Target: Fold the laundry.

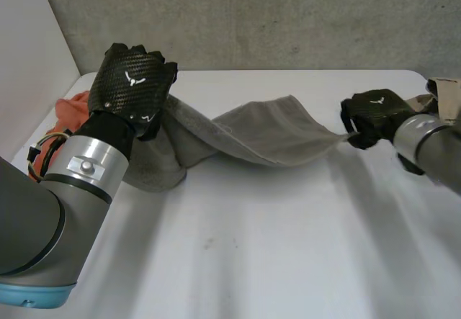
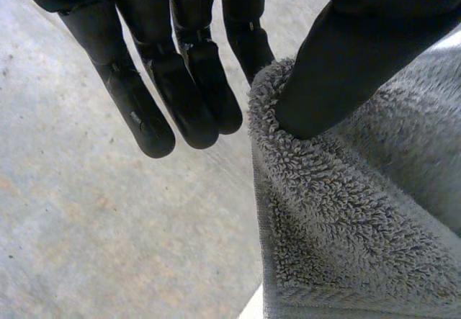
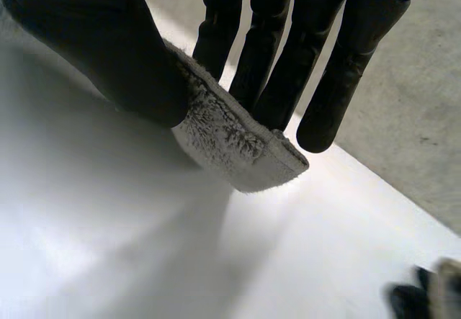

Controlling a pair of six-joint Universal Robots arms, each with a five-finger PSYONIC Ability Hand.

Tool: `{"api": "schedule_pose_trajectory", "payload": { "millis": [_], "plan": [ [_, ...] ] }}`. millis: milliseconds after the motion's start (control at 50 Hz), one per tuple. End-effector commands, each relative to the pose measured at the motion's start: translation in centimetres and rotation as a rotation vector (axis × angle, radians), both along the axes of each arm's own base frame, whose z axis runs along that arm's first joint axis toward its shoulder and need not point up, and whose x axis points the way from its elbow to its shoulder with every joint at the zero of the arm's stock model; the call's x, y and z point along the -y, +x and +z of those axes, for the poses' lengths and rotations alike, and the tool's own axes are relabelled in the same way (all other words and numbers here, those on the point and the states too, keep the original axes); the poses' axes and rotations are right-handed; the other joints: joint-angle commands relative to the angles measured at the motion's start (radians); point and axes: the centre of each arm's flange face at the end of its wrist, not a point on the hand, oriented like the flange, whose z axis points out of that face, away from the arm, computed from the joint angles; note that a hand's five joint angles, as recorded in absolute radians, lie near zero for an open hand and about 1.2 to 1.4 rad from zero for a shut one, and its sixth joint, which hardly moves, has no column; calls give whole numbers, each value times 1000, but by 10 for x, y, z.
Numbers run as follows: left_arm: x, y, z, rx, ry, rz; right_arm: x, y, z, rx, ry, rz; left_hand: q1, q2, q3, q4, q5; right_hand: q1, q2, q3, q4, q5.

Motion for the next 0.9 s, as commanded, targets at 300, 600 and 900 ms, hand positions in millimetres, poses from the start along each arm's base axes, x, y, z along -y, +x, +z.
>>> {"api": "schedule_pose_trajectory", "payload": {
  "millis": [300,600,900],
  "plan": [
    [-17,-8,-103,158,411,-45,-68,-26,-16,-489,-11,115,-442,-501,-495,-506,-458,404,217,211,209,233],
    [-8,30,-68,-90,601,79,-43,-28,-18,-436,-96,22,-913,-972,-966,-977,-929,404,217,211,209,233],
    [-25,55,-79,-269,867,191,-43,-24,-19,-399,-80,20,-726,-785,-779,-790,-742,404,217,211,209,233]
  ]
}}
